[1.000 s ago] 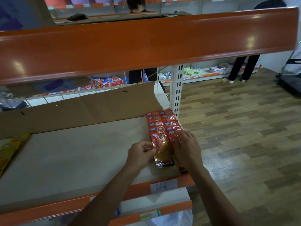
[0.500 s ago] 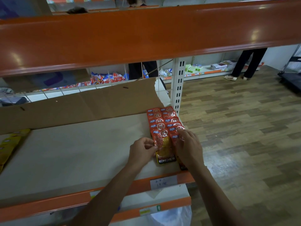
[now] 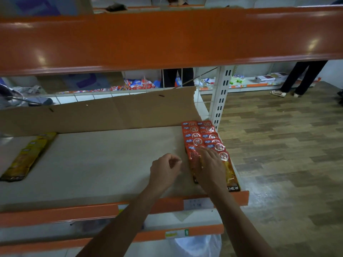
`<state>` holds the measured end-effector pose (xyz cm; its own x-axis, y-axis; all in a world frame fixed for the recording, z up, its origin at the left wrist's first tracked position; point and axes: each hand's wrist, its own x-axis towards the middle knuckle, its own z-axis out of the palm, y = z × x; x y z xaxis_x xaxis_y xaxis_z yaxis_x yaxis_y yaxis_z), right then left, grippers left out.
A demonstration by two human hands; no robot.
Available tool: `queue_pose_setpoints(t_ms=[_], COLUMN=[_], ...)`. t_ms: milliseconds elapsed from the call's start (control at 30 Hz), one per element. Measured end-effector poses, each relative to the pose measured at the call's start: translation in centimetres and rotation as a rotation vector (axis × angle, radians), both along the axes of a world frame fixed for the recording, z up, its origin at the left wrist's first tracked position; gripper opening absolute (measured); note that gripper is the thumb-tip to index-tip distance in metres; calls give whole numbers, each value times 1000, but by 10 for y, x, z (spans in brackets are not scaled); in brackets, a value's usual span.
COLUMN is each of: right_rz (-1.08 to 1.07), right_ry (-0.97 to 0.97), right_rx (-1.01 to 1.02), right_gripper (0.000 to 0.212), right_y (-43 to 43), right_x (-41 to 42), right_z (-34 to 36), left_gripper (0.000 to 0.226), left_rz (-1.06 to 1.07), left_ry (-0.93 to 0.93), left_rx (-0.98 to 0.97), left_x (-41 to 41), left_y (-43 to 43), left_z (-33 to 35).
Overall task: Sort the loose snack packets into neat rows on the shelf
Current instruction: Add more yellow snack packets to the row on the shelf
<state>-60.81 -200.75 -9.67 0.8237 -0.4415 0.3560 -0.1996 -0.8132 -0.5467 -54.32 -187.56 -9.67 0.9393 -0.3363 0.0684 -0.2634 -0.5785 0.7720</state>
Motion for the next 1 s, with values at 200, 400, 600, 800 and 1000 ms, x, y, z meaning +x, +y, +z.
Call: queue_pose_setpoints(t_ms=[200, 400, 600, 800, 1000], right_rz=[169, 387, 582, 717, 831], right_ry=[-51, -56, -89, -125, -23], right_rx=[-19, -43, -22, 0, 44], right_gripper=[37, 39, 44, 42, 41], right_y=[69, 185, 334, 476, 581], right_x=[22, 47, 63, 66, 74], right_z=[-5, -6, -8, -8, -4], left_gripper=[21, 31, 33, 36, 38], left_rz=[44, 177, 338, 480, 636], left_ry=[-185, -365, -444, -469, -424], left_rx=[102, 271, 352, 440, 499], left_x=[8, 4, -10, -22, -23], left_y=[66, 185, 337, 475, 572], left_z=[1, 8, 17, 23, 18])
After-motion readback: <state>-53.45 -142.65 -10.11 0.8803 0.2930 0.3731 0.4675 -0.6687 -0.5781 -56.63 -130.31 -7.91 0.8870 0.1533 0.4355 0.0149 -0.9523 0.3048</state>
